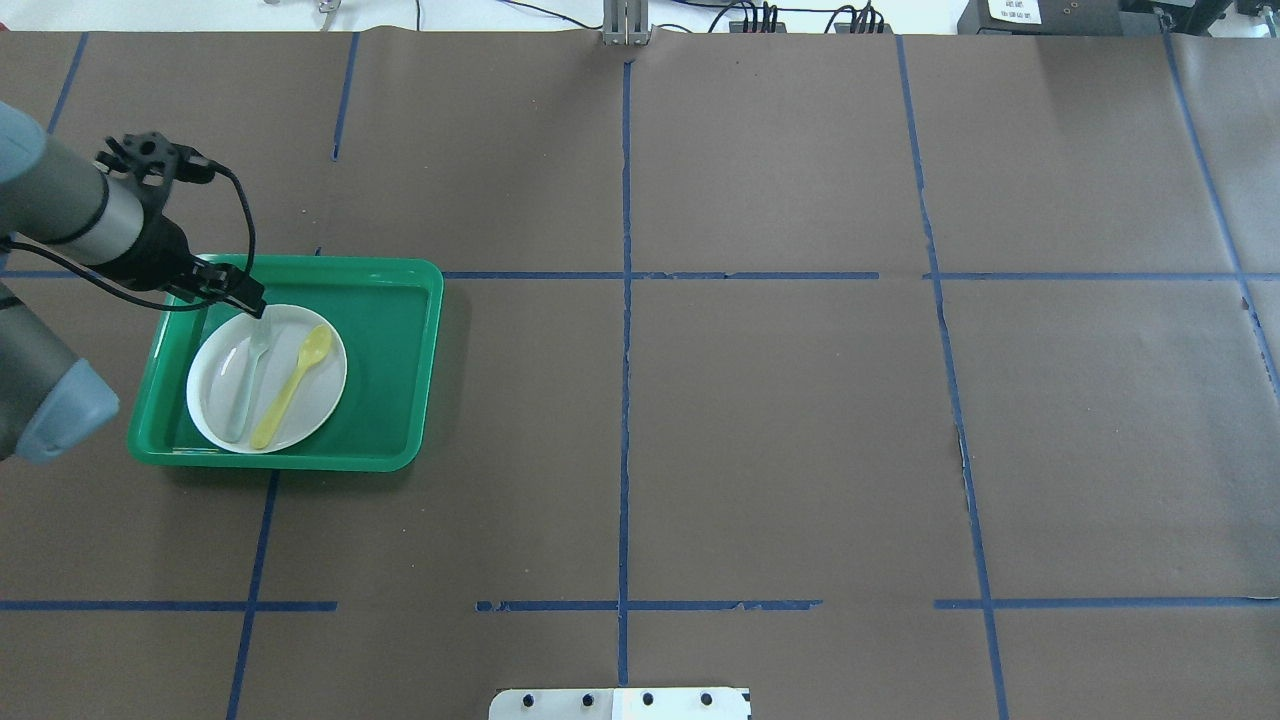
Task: Place spoon
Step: 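Move the left gripper over the yellow spoon on the white plate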
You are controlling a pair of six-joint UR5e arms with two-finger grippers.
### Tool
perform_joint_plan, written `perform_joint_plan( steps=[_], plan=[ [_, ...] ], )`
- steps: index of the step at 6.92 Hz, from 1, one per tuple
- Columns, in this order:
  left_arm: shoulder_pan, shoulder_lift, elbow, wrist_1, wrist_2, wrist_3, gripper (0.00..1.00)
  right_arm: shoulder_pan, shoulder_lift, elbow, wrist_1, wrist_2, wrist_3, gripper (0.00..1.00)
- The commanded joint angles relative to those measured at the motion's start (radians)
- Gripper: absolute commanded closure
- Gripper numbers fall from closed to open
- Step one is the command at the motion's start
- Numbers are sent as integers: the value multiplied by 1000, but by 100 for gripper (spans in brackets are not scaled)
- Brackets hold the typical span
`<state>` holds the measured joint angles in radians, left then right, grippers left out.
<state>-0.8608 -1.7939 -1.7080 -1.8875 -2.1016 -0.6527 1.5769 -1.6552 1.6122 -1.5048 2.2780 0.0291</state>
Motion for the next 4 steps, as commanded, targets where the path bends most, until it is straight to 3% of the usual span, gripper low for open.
perform_joint_plan(
  steps=[1, 4],
  plan=[
    [64, -2, 19, -21, 26, -4, 18, 0, 0, 0, 0, 0, 0, 0],
    [95, -2, 18, -25, 25, -10, 22, 0, 0, 0, 0, 0, 0, 0]
  ],
)
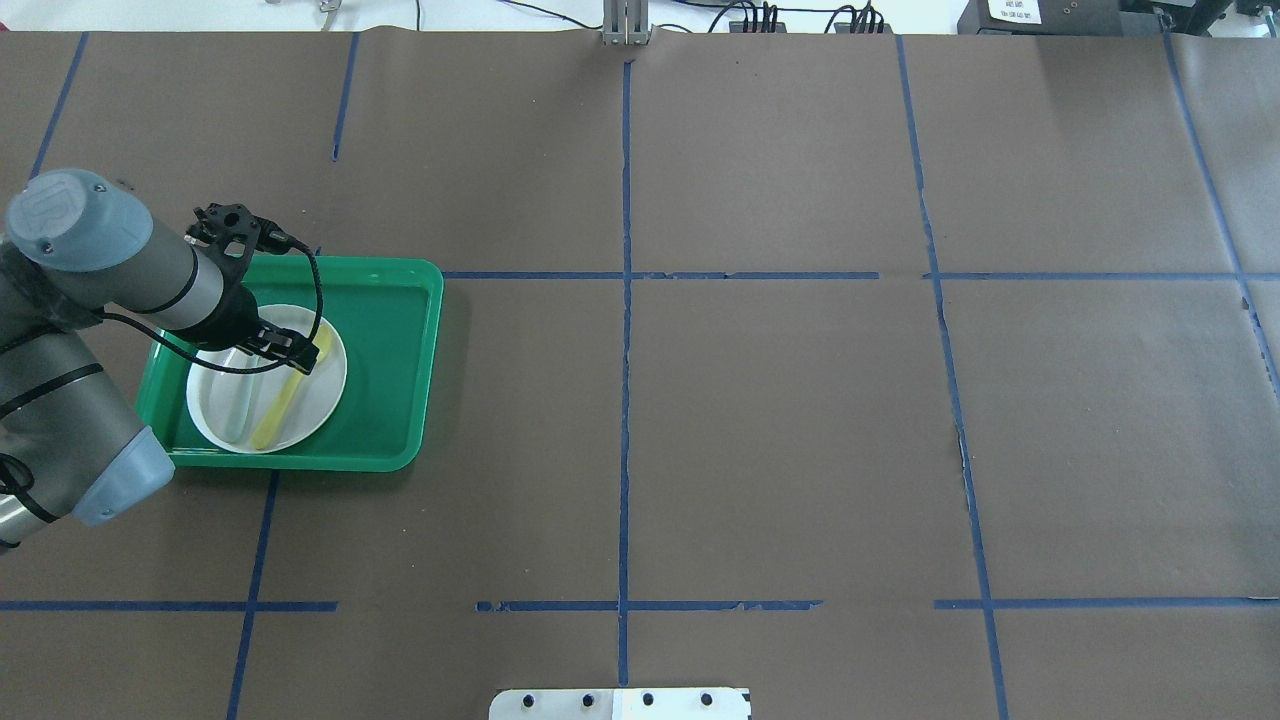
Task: Place spoon
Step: 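Move the left gripper over the yellow spoon on the white plate, then lower the left gripper and close it on the yellow spoon's handle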
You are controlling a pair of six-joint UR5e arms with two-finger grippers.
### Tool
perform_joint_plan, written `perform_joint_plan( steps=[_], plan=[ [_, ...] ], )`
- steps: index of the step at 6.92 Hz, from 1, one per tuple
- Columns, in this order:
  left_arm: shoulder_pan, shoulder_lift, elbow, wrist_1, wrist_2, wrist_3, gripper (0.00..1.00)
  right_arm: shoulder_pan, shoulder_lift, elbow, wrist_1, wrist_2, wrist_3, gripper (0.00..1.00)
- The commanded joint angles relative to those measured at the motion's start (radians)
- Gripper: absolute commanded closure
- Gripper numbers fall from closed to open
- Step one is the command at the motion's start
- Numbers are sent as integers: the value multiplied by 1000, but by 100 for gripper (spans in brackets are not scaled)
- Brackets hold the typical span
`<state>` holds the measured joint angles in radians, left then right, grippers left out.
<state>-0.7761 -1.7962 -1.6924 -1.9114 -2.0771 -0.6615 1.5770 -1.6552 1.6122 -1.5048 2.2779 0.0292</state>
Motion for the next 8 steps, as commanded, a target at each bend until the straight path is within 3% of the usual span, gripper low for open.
perform_joint_plan(
  steps=[1, 8],
  plan=[
    [12, 0, 11, -1, 0, 2, 24, 0, 0, 0, 0, 0, 0, 0],
    [18, -2, 36, -15, -1, -1, 37, 0, 0, 0, 0, 0, 0, 0]
  ],
)
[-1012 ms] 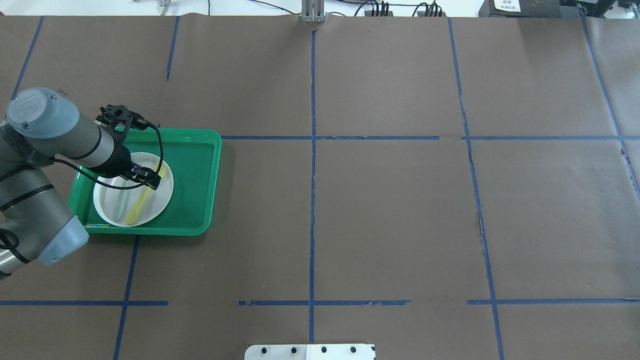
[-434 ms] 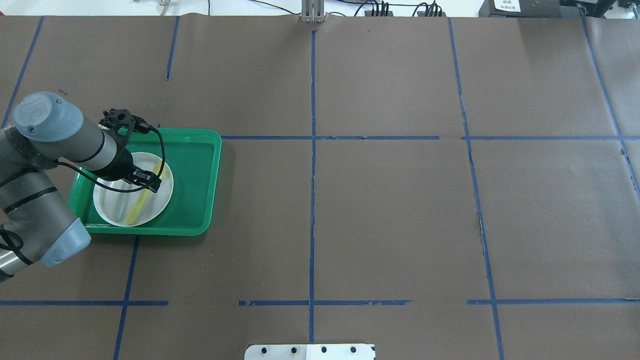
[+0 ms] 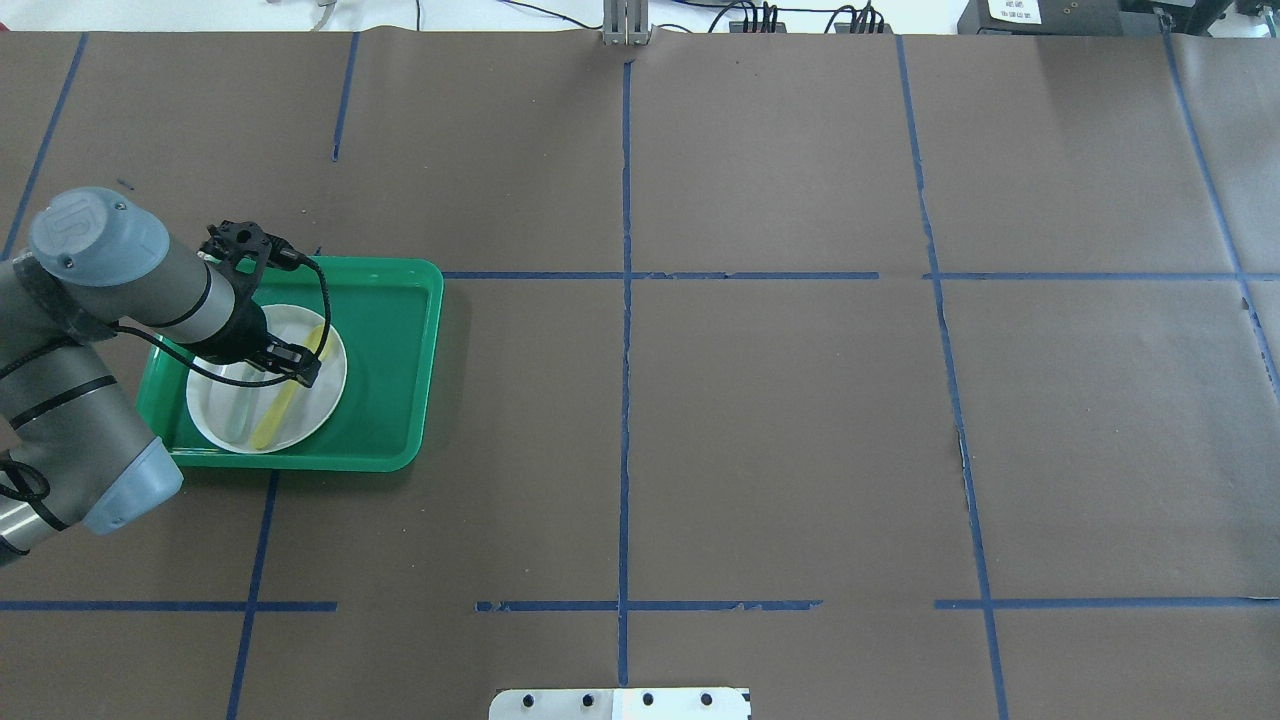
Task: Place spoon
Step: 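Lower the left gripper and close it on the yellow spoon's handle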
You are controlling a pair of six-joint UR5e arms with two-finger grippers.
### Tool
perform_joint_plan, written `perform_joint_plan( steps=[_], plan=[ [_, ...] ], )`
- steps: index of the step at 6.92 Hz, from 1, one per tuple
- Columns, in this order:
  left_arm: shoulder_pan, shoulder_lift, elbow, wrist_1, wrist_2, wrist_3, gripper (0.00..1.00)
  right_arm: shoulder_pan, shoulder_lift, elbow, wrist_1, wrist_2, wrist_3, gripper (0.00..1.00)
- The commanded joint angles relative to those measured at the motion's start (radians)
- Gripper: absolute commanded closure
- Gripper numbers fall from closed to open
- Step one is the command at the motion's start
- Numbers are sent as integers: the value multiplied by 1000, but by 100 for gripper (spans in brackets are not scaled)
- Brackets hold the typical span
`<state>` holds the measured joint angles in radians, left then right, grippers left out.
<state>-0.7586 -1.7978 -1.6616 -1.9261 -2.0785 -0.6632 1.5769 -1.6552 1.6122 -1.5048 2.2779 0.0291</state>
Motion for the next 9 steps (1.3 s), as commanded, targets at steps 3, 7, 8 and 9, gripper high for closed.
perform_joint_plan(
  steps=[3, 7, 8, 9],
  plan=[
    [1, 0, 3, -1, 0, 1, 53, 0, 0, 0, 0, 0, 0, 0],
    [13, 0, 2, -1, 0, -4, 67, 0, 0, 0, 0, 0, 0, 0],
    [13, 0, 2, -1, 0, -4, 67, 0, 0, 0, 0, 0, 0, 0],
    [13, 0, -1, -1, 0, -4, 71, 0, 0, 0, 0, 0, 0, 0]
  ],
)
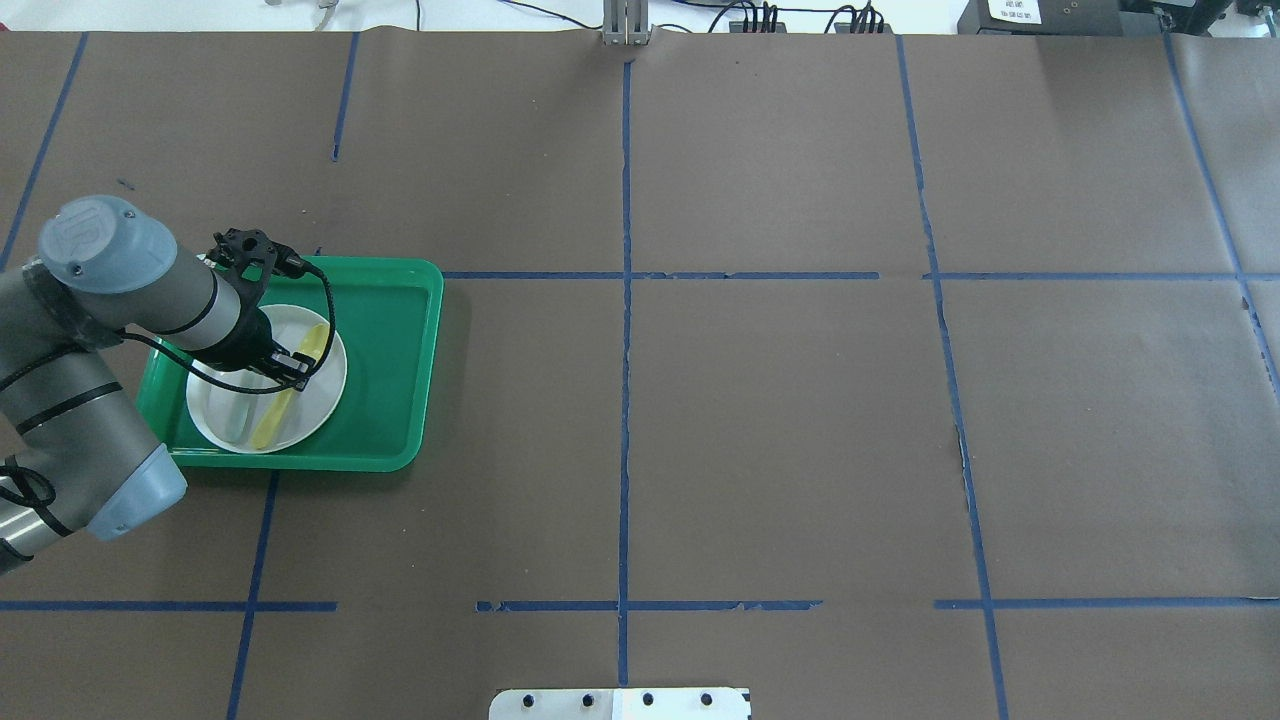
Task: Place spoon
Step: 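Lower the left gripper and close it on the yellow spoon's handle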
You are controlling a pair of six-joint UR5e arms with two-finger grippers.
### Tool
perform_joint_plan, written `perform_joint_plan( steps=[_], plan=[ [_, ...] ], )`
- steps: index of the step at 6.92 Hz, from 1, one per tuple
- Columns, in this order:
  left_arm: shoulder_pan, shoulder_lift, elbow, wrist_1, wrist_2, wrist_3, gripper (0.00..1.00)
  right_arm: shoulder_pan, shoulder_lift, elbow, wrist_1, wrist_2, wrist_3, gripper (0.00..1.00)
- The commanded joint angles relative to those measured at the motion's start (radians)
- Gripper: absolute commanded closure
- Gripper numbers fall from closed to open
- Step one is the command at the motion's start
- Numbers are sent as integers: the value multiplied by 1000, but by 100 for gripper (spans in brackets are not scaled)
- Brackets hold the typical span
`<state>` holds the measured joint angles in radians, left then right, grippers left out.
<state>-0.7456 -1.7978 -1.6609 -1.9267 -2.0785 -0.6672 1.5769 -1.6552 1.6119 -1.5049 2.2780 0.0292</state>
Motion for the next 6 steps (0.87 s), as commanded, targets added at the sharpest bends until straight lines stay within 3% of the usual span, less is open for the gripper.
perform_joint_plan(
  steps=[1, 2, 4, 6],
  plan=[
    [0, 0, -3, 2, -2, 0, 90, 0, 0, 0, 0, 0, 0, 0],
    [0, 0, -5, 2, -2, -9, 100, 0, 0, 0, 0, 0, 0, 0],
    [-1, -8, -29, 17, -122, -54, 100, 0, 0, 0, 0, 0, 0, 0],
    [-4, -67, -40, 20, -126, -210, 100, 0, 0, 0, 0, 0, 0, 0]
  ],
)
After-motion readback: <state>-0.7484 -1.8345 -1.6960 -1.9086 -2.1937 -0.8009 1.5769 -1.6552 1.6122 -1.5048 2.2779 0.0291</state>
